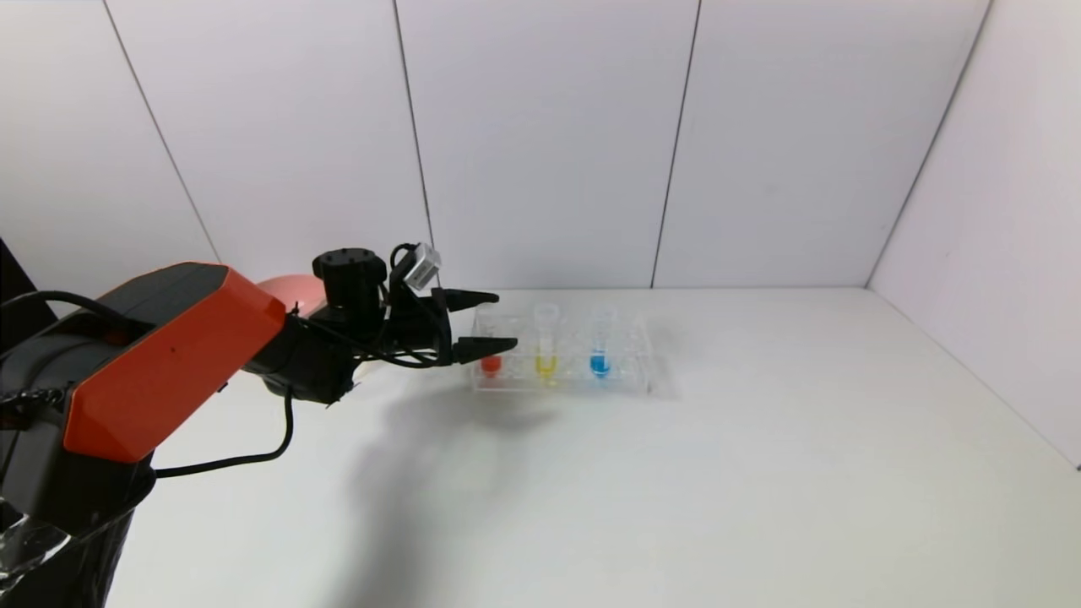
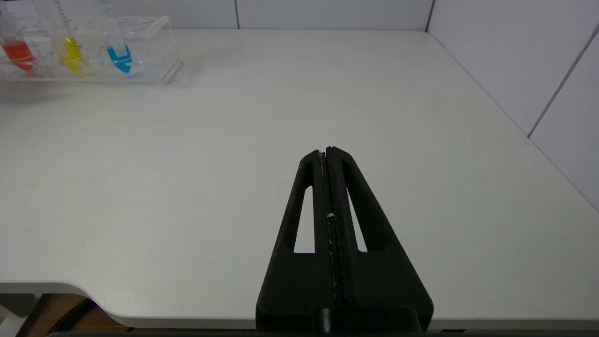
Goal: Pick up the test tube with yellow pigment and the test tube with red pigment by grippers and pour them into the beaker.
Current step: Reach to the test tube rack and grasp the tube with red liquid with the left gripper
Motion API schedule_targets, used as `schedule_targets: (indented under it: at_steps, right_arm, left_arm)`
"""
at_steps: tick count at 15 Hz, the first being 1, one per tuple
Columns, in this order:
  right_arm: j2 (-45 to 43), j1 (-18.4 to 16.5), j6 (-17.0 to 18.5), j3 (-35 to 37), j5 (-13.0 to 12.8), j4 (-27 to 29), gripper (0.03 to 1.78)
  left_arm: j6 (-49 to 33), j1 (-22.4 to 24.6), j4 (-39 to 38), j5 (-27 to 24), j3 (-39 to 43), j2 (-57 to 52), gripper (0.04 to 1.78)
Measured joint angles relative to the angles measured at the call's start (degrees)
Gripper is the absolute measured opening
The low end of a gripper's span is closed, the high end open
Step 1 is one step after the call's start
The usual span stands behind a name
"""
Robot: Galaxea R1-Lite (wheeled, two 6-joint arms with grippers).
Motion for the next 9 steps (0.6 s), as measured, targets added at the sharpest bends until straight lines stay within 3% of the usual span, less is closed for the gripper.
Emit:
schedule_targets:
  at_steps: [3,5,9]
  right_arm:
    - [0.0,0.0,0.0,0.0,0.0,0.0,0.11]
    - [0.0,0.0,0.0,0.0,0.0,0.0,0.11]
    - [0.0,0.0,0.0,0.0,0.0,0.0,0.11]
  left_arm:
    - [0.0,-0.2,0.0,0.0,-0.2,0.3,1.73]
    - [0.0,-0.5,0.0,0.0,-0.2,0.5,1.57]
    - [-0.1,-0.9,0.0,0.0,-0.2,0.9,0.97]
